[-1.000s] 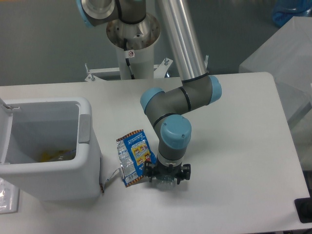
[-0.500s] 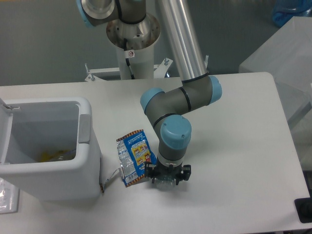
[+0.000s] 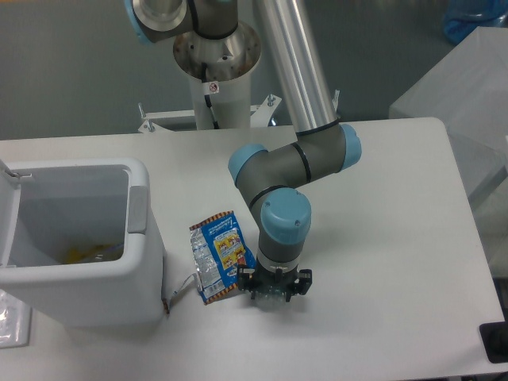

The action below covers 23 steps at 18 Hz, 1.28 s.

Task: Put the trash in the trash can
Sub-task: 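Close the gripper on the water bottle, then lift the held water bottle up off the table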

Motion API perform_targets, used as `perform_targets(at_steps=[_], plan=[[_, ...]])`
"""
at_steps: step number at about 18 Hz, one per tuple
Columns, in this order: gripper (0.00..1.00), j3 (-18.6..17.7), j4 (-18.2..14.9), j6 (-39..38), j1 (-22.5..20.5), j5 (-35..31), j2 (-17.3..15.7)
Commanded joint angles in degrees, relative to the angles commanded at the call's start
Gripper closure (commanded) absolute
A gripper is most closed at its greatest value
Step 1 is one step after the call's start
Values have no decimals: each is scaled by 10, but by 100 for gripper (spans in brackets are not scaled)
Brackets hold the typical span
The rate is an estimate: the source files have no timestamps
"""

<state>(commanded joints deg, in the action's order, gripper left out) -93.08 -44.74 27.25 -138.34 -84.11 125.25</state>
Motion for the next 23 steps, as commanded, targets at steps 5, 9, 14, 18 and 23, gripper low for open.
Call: perform_targets(at_steps=[5, 9, 14, 18, 23], plan=[[40, 1, 0, -12, 5, -2, 1], [40, 1, -1, -12, 5, -2, 0], [39, 22, 0, -12, 6, -1, -7], [39, 90, -4, -27, 4, 38, -17], [39, 161, -2, -59, -7, 130, -45]])
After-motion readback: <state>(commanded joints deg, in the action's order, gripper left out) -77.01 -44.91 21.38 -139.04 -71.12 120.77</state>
